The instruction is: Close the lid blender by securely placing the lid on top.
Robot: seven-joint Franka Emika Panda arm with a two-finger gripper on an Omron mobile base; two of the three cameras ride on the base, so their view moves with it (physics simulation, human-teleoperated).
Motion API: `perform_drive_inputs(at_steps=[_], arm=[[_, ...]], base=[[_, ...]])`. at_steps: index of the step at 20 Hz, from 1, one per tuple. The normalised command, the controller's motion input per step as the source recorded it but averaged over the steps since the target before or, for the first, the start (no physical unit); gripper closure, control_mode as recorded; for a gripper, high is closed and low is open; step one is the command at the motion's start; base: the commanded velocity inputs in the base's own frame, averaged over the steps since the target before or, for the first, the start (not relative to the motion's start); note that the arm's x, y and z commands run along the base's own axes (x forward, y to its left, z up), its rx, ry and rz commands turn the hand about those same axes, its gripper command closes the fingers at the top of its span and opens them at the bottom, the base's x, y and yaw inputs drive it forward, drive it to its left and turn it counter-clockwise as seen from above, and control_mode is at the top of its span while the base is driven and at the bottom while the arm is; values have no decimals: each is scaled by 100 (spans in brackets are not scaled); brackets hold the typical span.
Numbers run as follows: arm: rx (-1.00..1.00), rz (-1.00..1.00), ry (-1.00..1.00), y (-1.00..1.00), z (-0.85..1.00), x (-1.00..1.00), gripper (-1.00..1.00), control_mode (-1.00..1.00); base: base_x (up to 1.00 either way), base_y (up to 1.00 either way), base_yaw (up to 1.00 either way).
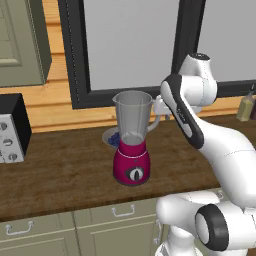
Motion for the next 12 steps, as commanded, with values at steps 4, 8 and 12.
perform_drive_inputs(at_steps=[4, 8, 12], arm=[[0, -4, -3, 0, -1, -21, -100, -100], [14, -15, -20, -83, -33, -51, -100, -100], [18, -20, -7, -100, -93, -60, -100, -100]], base=[[0, 0, 0], [0, 0, 0], [0, 0, 0]])
